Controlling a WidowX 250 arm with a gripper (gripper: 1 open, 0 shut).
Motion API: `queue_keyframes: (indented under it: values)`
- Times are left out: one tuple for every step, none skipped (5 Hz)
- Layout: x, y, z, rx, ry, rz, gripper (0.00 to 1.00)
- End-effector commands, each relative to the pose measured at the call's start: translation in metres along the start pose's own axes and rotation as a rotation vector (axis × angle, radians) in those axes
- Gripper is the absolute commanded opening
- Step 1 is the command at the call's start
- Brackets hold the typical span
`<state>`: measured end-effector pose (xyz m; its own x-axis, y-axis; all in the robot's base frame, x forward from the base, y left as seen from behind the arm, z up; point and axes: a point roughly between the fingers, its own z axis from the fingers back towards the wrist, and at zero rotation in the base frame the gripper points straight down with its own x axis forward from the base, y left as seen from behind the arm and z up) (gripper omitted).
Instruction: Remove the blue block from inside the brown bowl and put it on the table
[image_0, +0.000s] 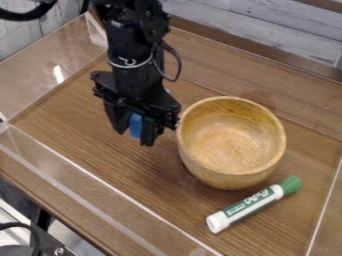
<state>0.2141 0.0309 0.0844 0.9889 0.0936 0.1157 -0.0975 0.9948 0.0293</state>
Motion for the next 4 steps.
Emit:
queue_keyframes:
  values:
    - [0.0050, 0.0034, 0.0026, -0.002, -0.024, 0.000, 0.00]
    - [0.0047, 0.0047, -0.0003, -0.006, -0.017, -0.005, 0.00]
    - [0.0045, 0.0062, -0.0031, -0.008, -0.011, -0.010, 0.00]
    - [0.0038, 0.0076, -0.0063, -0.012, -0.003, -0.017, 0.00]
